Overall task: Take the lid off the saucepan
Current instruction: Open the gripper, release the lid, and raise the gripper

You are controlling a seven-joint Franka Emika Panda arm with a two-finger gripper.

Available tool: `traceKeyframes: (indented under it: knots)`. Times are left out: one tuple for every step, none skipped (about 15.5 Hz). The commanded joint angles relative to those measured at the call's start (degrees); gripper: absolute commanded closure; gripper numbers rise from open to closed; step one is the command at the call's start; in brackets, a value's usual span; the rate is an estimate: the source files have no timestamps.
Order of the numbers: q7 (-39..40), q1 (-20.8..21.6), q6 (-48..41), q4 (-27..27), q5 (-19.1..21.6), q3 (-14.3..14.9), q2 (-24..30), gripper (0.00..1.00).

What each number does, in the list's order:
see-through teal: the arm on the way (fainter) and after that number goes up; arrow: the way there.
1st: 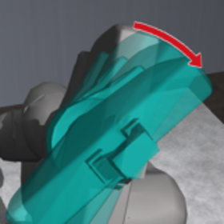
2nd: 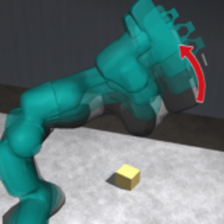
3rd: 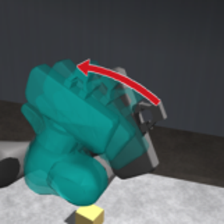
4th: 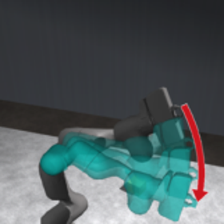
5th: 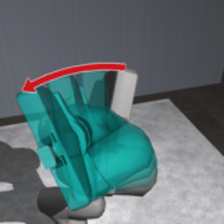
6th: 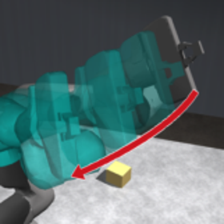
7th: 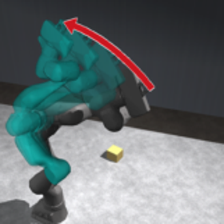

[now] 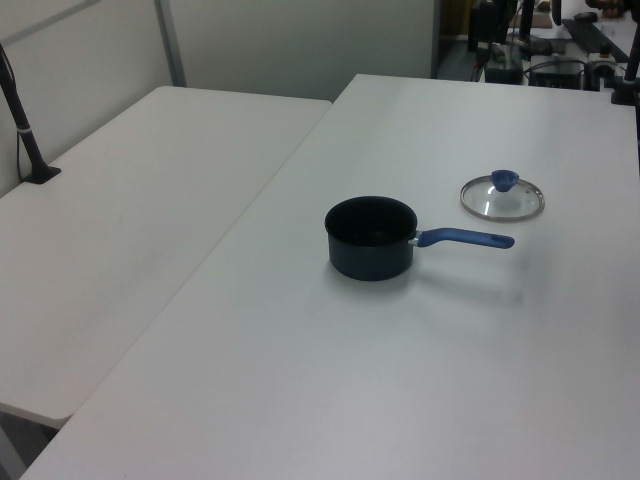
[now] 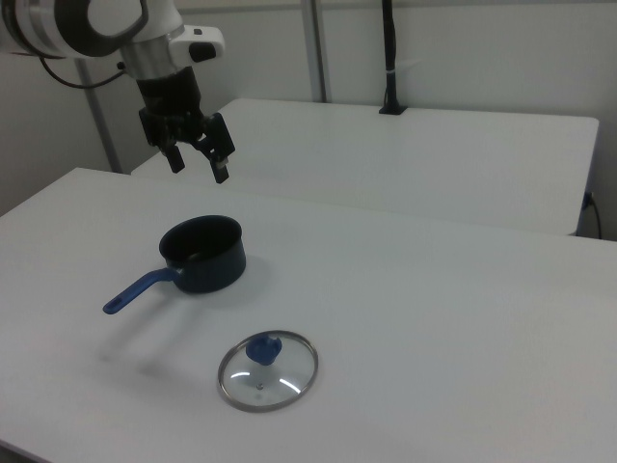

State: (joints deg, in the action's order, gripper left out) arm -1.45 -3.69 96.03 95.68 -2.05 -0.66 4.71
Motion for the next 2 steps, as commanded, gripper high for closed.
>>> traceKeyframes:
  knots:
    - [1.6, 0.8, 0.2, -1.1, 0.1, 0.8, -0.4, 0.0]
    - [1.6, 0.7, 0.0, -1.1, 0.2, 0.8, -0.4, 0.0]
